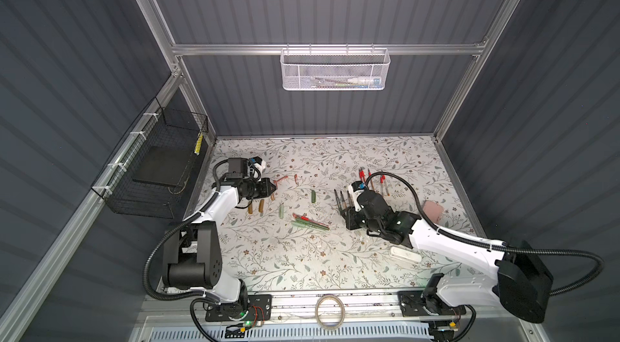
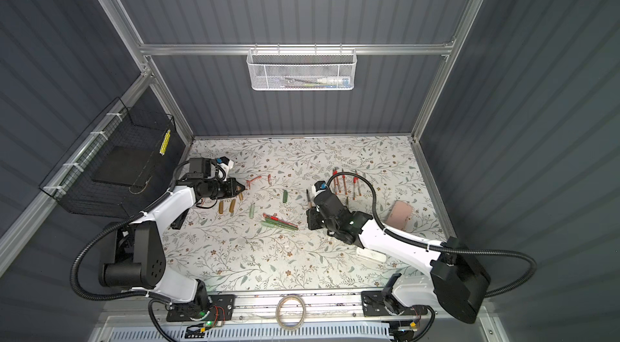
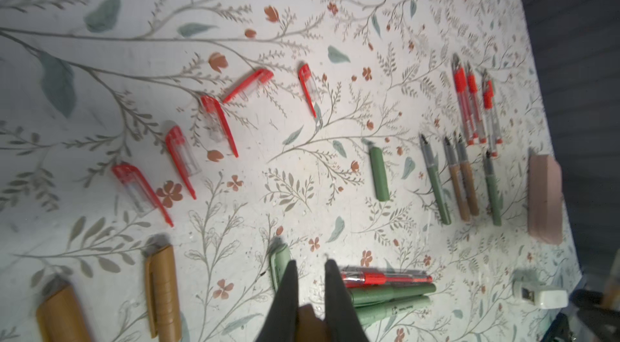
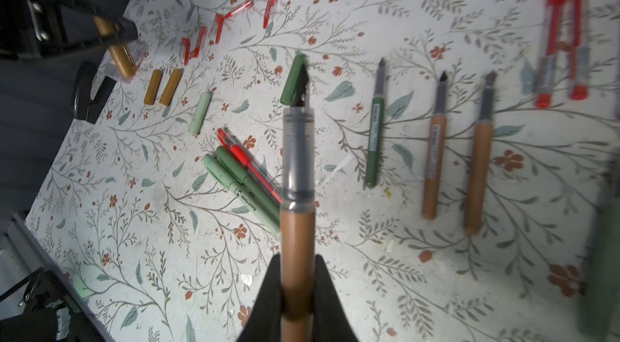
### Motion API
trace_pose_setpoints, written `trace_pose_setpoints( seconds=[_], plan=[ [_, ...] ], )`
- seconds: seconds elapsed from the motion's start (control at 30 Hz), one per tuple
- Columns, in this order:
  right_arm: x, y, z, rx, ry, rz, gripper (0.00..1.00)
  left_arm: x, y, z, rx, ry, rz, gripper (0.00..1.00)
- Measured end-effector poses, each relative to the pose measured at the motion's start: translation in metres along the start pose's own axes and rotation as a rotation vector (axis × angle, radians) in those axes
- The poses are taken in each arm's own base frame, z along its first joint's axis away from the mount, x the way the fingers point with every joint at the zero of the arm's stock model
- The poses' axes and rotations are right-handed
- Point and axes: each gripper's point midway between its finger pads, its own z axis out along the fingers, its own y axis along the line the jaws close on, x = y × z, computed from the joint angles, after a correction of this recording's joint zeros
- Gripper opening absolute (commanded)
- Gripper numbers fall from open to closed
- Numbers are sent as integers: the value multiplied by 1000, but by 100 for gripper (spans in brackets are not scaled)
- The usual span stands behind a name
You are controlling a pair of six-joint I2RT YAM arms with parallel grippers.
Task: Remove pen caps from pens
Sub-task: Place the pen cap at the middle-left of the table.
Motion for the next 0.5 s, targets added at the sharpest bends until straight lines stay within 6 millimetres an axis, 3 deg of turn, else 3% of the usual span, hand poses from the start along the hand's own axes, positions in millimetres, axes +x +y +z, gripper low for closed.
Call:
trace_pose_setpoints(
  seconds=[0.3,0.5],
  plan=[
    [6,-43,-16,86,-8,67,0,29,43,31,-135,139,-13,0],
    [10,-59,-17,122,2,93,0,36,55,37,-181,172,-14,0]
  ],
)
